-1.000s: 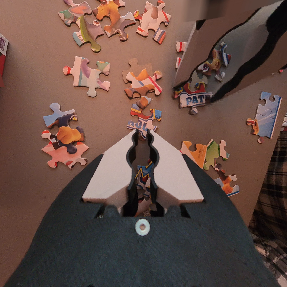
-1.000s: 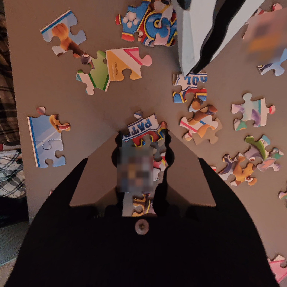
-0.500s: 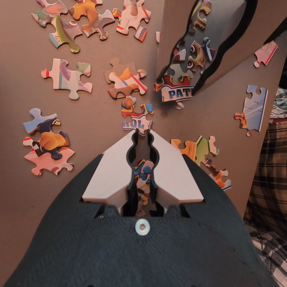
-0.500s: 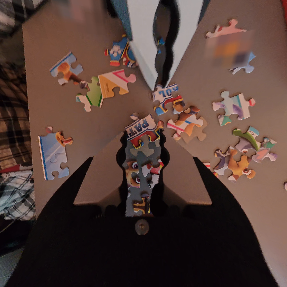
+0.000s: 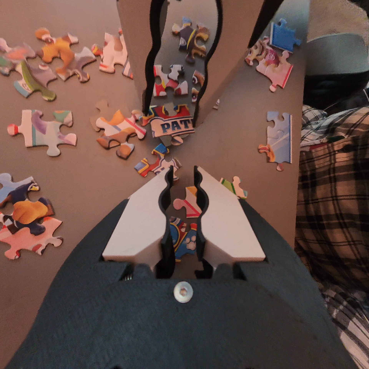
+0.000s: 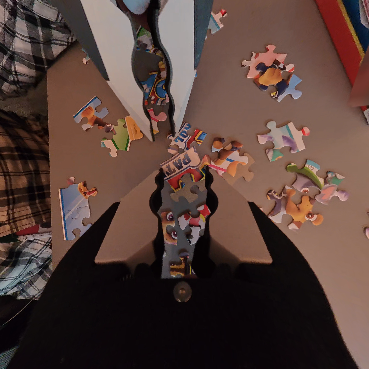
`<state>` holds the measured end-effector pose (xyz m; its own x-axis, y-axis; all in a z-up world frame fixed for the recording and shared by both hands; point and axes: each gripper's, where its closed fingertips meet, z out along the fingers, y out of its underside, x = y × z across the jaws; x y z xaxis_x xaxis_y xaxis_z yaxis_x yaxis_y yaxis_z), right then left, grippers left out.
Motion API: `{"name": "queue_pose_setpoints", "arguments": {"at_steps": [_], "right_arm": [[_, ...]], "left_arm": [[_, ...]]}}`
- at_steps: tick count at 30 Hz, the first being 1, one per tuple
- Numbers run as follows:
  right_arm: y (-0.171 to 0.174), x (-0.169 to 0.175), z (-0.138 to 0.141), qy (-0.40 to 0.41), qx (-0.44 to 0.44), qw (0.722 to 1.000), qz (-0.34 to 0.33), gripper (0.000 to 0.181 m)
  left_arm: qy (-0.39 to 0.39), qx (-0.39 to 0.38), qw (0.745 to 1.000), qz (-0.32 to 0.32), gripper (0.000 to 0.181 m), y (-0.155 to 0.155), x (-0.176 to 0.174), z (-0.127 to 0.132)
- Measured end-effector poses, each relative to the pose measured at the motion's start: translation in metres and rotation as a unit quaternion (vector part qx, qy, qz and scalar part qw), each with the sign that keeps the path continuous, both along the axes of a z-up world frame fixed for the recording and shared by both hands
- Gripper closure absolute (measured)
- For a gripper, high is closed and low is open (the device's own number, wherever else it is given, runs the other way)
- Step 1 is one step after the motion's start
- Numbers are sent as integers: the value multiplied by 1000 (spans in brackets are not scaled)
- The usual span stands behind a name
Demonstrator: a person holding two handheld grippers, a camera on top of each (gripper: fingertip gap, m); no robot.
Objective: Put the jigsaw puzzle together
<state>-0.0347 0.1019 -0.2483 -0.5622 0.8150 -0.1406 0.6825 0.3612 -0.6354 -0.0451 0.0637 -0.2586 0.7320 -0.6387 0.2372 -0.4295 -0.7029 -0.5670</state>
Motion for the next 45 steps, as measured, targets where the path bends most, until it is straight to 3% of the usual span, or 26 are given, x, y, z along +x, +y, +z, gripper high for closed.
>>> {"name": "queue_pose_setpoints", "arguments": {"at_steps": [5, 16, 21, 30, 37, 45], "right_arm": [[3, -20, 2, 21, 25, 999, 0, 142], [-12, -63, -24, -8, 141, 984, 105, 142], [-18, -70, -25, -5, 153, 980, 131, 141], [-12, -63, -16, 3, 149, 981, 121, 133], [-25, -33, -20, -11, 148, 981, 122, 148], [-26, -28, -25, -23, 118, 990, 77, 160]], "left_arm": [[39, 10, 998, 55, 162, 0, -27, -1], [59, 3, 989, 132, 159, -1, -67, -7], [65, 0, 989, 134, 158, -1, -68, -10], [68, 24, 987, 143, 157, 9, -69, -3], [83, 40, 987, 134, 158, 26, -64, -8], [96, 24, 985, 142, 169, 28, -61, -15]]}}
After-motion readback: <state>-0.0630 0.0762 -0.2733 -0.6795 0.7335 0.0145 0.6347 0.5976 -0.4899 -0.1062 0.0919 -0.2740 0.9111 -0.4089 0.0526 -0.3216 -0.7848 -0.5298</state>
